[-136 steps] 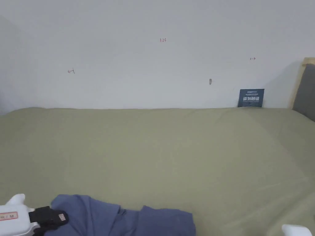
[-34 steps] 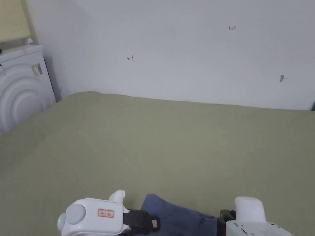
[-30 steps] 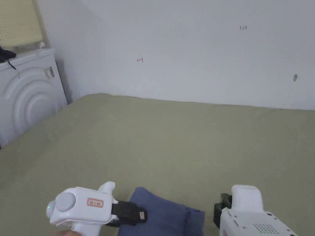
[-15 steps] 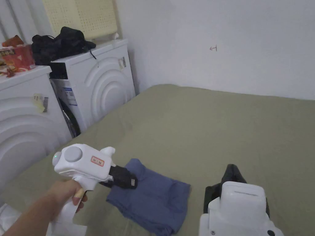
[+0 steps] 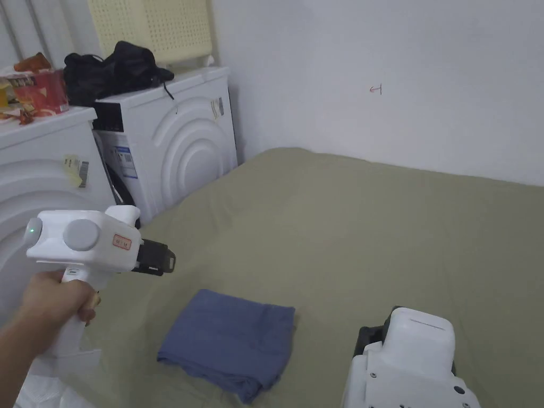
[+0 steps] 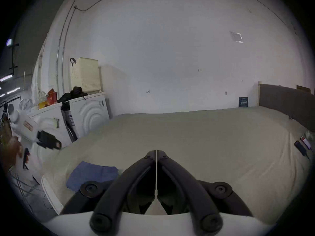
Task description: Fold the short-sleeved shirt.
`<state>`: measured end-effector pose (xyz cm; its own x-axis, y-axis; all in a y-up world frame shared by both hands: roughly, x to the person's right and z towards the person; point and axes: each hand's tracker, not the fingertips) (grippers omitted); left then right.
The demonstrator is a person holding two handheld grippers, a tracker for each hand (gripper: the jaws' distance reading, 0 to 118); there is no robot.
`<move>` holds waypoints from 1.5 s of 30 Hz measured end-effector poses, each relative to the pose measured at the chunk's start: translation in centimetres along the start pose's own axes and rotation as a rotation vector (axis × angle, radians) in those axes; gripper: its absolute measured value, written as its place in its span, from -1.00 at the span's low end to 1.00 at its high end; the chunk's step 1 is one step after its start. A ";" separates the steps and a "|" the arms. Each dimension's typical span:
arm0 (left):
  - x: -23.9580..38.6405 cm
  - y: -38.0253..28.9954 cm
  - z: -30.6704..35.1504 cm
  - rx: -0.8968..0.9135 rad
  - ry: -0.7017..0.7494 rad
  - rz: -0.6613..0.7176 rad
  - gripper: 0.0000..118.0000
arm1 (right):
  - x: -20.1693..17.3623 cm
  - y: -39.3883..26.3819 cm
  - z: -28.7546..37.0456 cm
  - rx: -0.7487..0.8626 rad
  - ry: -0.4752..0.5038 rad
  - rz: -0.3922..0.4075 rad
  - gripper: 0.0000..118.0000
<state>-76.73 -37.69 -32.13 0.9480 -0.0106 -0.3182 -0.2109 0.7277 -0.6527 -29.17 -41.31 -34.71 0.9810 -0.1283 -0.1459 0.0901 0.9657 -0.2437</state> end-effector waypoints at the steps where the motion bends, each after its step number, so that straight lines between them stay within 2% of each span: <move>1: 0.1 0.5 -0.2 0.077 -0.017 -0.044 -0.81 | 0.8 0.4 0.3 0.004 -0.004 0.012 -0.98; 4: 5.4 -1.3 2.6 0.229 -0.033 -0.092 -0.81 | 3.6 1.6 1.6 0.040 -0.017 0.033 -0.98; 6: 11.0 -3.8 5.7 0.284 -0.084 -0.098 -0.81 | 6.2 2.5 2.4 0.077 -0.047 0.052 -0.98; 9: 19.1 -6.7 8.2 0.364 -0.066 -0.134 -0.81 | 10.9 3.7 3.6 0.096 -0.076 0.055 -0.98; 12: 26.5 -9.9 10.1 0.452 -0.080 -0.132 -0.81 | 17.0 4.5 4.3 0.044 0.021 0.088 -0.97; 16: 35.1 -13.9 11.1 0.477 -0.137 -0.035 -0.81 | 25.6 4.5 7.3 0.088 -0.147 0.116 -0.97; 21: 41.5 -16.6 12.4 0.430 -0.250 0.000 -0.81 | 35.7 4.9 10.9 0.112 -0.207 0.146 -0.95; 25: 44.3 -18.5 15.2 0.511 -0.209 -0.063 -0.81 | 41.3 5.2 14.3 0.113 -0.315 0.145 -0.93; 29: 45.7 -19.2 16.5 0.510 -0.240 -0.096 -0.81 | 43.5 5.5 16.4 0.116 -0.359 0.143 -0.93; 34: 46.6 -19.4 16.8 0.511 -0.287 -0.165 -0.81 | 43.3 4.8 17.3 0.133 -0.377 0.183 -0.93; 37: 46.8 -19.3 17.1 0.514 -0.258 -0.186 -0.81 | 42.9 4.6 17.3 0.135 -0.376 0.193 -0.93; 40: 46.2 -19.2 17.3 0.529 -0.268 -0.159 -0.80 | 42.9 5.1 17.5 0.142 -0.369 0.144 -0.93; 42: 45.7 -18.8 17.5 0.533 -0.276 -0.144 -0.54 | 42.8 5.5 17.7 0.154 -0.373 0.147 -0.87; 43: 45.5 -18.6 17.6 0.540 -0.278 -0.135 -0.20 | 42.8 5.8 17.8 0.162 -0.376 0.150 -0.73; 44: 45.2 -18.3 17.5 0.546 -0.286 -0.124 0.46 | 42.8 6.1 18.0 0.166 -0.373 0.152 -0.31; 45: 45.1 -18.3 17.4 0.561 -0.298 -0.103 0.87 | 42.9 6.4 18.0 0.171 -0.366 0.147 0.22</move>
<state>-25.92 -39.55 -22.55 0.9993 0.0333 -0.0155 -0.0356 0.9820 -0.1854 16.55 -36.56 -25.22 0.9791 0.0723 0.1902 -0.0583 0.9952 -0.0785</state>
